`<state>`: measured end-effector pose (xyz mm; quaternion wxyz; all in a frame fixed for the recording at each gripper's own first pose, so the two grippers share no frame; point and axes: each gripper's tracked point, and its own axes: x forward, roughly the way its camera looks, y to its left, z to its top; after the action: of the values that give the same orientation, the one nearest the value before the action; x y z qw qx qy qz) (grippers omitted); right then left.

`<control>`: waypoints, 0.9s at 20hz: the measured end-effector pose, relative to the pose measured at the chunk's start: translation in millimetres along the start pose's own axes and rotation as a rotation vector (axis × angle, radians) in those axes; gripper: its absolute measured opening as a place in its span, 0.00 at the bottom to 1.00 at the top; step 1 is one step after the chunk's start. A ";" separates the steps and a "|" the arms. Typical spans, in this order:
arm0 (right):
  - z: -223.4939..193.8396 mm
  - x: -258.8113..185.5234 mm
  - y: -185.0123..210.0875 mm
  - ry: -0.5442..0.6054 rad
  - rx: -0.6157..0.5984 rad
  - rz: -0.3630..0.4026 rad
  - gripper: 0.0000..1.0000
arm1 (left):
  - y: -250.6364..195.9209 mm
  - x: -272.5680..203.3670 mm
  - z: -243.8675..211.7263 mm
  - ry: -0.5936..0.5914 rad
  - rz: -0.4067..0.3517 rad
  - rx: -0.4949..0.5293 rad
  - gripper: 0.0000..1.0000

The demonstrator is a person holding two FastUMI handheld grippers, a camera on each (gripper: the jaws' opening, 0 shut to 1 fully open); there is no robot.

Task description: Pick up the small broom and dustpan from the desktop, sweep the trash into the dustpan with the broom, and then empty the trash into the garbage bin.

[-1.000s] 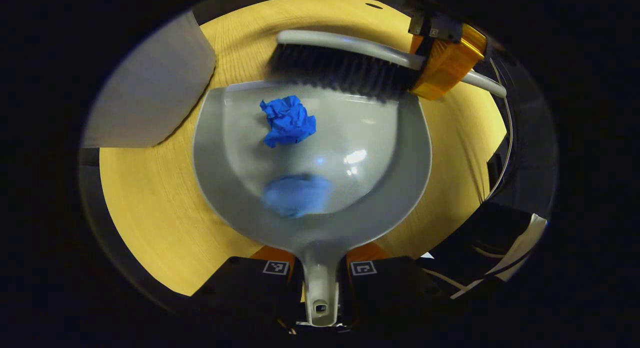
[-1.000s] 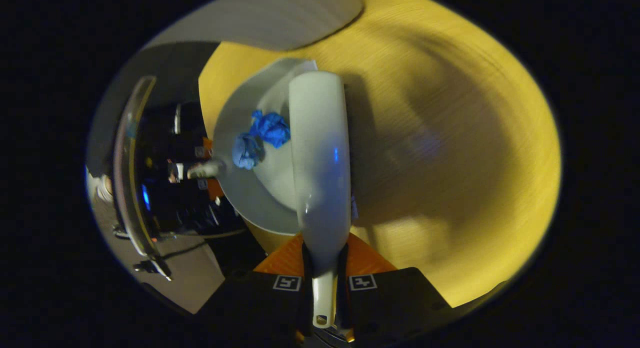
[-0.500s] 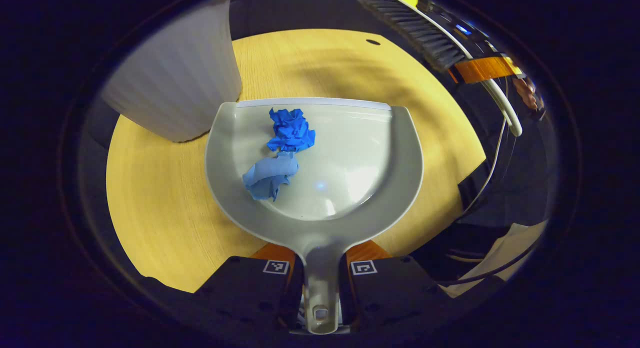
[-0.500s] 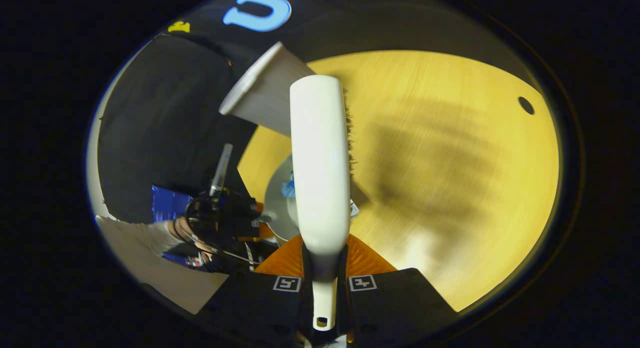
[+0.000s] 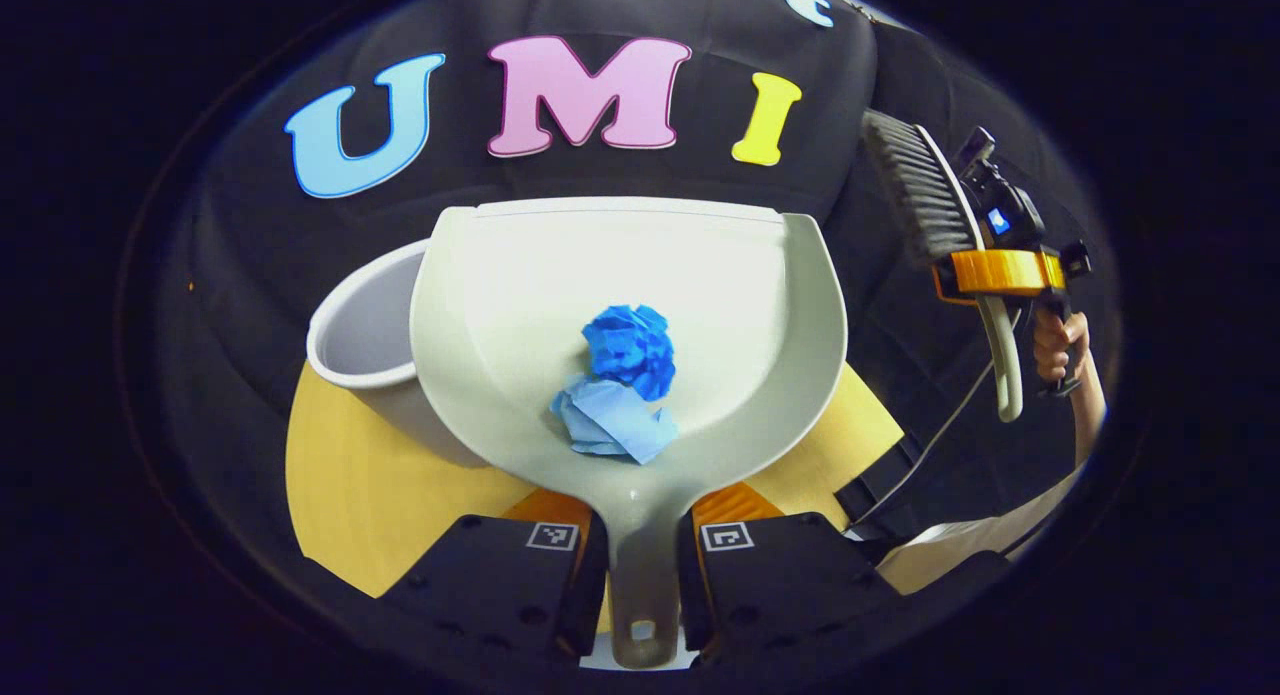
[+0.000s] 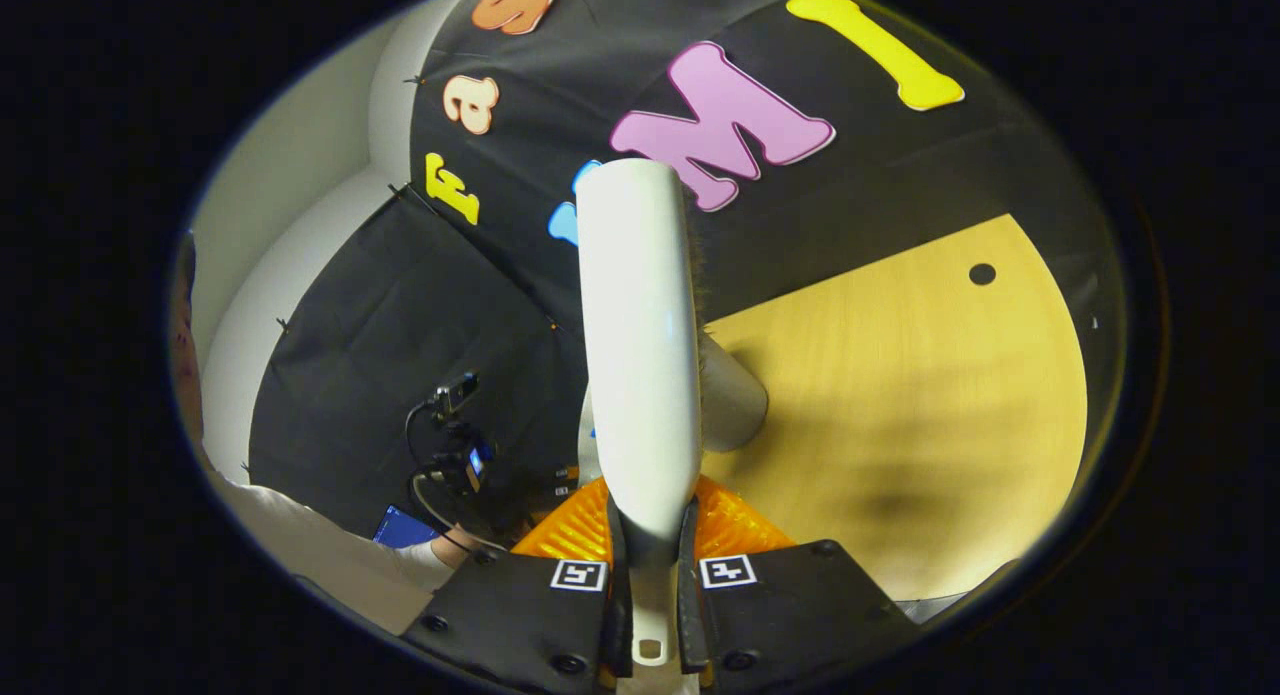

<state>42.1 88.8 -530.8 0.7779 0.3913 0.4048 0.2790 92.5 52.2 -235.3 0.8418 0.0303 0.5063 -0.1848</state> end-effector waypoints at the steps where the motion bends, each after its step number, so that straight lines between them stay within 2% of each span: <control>1: -0.2 -4.9 -0.3 -0.018 -0.022 -0.003 0.19 | 17.9 -2.1 11.1 -0.006 0.034 0.016 0.28; 4: -4.6 -59.5 -4.7 -0.052 -0.033 0.034 0.19 | 93.2 -19.4 36.1 -0.005 0.249 0.151 0.28; 6: -9.0 -68.3 -17.0 -0.062 -0.017 0.045 0.19 | 150.6 -37.7 52.6 0.046 0.406 0.238 0.28; 8: -21.7 -67.2 -30.8 -0.058 -0.018 0.033 0.19 | 193.2 -48.3 63.9 0.105 0.509 0.306 0.28; 12: -33.5 -69.6 -30.1 -0.043 0.000 0.015 0.19 | 242.9 -66.3 63.4 0.225 0.640 0.430 0.28; 15: -33.2 -65.9 -42.6 -0.041 0.003 -0.007 0.19 | 270.8 -80.5 68.2 0.312 0.727 0.561 0.29; 18: -32.4 -61.3 -41.0 -0.038 0.007 -0.014 0.19 | 290.4 -93.2 68.5 0.401 0.782 0.647 0.28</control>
<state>-12.2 33.1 -551.6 0.7861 0.3965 0.3936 0.2645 210.4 332.1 -161.1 0.6824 0.5085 0.5251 0.0049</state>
